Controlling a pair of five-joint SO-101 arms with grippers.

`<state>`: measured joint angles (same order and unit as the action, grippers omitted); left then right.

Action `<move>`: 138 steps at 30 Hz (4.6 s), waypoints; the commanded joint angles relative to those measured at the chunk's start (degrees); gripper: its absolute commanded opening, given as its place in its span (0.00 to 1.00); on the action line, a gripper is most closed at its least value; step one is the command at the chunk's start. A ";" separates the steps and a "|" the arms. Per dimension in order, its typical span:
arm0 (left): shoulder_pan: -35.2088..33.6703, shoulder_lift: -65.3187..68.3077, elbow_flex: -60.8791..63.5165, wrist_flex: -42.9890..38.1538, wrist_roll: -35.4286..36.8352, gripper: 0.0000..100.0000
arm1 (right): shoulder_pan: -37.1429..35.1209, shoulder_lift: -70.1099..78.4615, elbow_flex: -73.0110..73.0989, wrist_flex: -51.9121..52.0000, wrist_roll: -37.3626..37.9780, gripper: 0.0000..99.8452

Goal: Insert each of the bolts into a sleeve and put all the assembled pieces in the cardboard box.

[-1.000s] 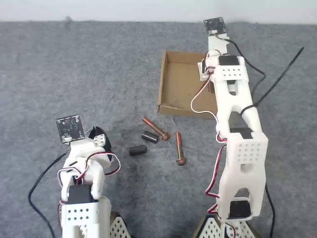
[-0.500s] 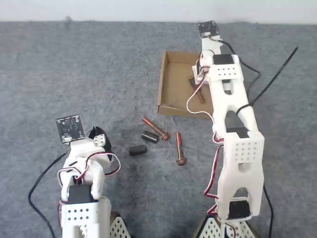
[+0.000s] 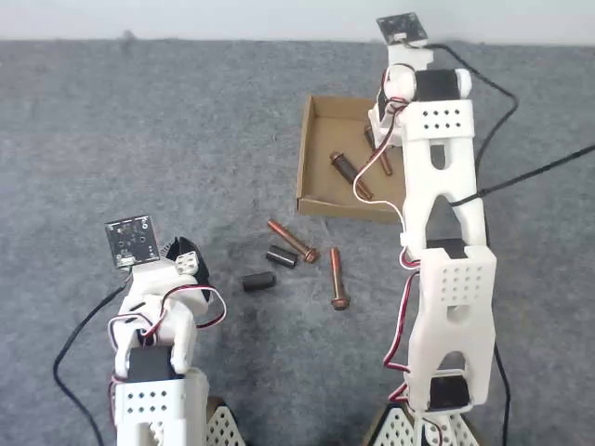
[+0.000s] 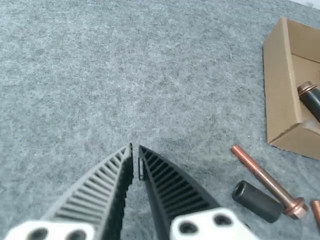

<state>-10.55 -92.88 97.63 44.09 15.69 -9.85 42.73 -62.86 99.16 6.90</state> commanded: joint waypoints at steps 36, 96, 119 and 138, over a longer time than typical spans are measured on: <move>-0.35 -0.79 -0.66 0.00 -0.53 0.01 | -19.21 -47.87 69.89 -7.25 -0.88 0.01; -0.18 -0.79 -0.66 -0.09 -0.53 0.01 | -35.74 -38.99 89.14 -54.73 17.14 0.13; -0.18 -0.97 -0.66 -0.18 -3.60 0.01 | -35.65 -38.55 85.45 -52.79 21.36 0.13; -0.35 -0.79 -0.66 -1.49 -3.60 0.01 | -35.12 -26.33 83.43 -56.22 24.88 0.12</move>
<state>-10.55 -92.88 97.63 44.09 12.62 -45.27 14.95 23.30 43.16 30.46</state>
